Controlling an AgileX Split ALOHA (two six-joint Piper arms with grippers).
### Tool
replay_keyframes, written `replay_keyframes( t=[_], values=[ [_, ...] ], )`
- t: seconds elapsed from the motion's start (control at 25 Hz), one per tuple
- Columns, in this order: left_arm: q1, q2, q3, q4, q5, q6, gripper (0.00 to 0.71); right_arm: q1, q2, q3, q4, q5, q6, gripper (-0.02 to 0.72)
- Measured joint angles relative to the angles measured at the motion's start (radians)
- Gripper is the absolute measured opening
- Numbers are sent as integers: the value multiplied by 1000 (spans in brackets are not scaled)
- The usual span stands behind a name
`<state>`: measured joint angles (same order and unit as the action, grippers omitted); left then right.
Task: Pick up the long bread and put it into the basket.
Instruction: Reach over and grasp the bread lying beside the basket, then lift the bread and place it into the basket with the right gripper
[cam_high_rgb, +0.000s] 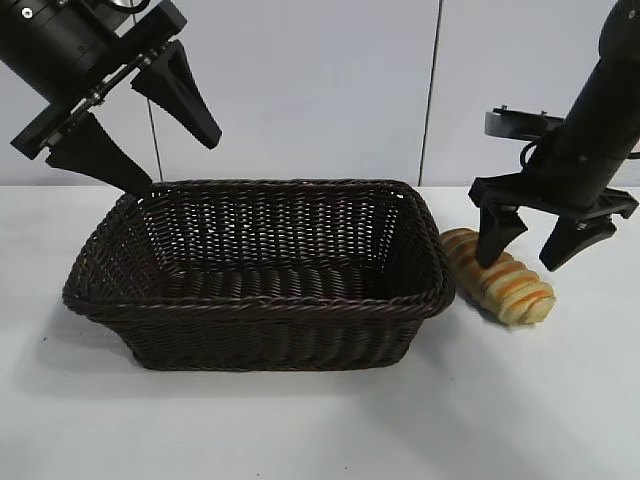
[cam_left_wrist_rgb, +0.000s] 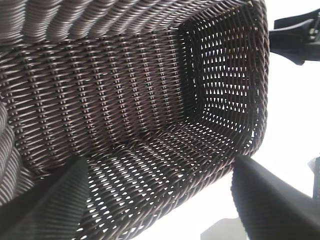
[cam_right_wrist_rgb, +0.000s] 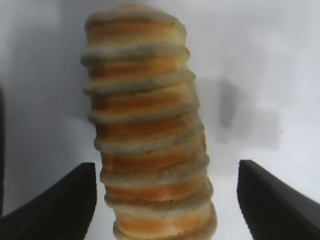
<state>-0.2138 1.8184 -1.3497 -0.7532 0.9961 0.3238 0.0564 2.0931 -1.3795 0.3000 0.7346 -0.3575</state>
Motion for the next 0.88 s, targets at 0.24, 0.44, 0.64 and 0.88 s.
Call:
replay_keyframes(
  t=[0.24,0.44,0.64,0.88],
  values=[
    [0,0,0,0,-1,0,568,0,3,0,5,-2,-3,298],
    [0,0,0,0,-2,0,568,0,3,0,5,-1,-3,130],
    [0,0,0,0,-3,0,568,0,-60,0,1,36,-3,117],
    [0,0,0,0,-4,0,568,0,-226,0,37,101,-3,117]
  ],
)
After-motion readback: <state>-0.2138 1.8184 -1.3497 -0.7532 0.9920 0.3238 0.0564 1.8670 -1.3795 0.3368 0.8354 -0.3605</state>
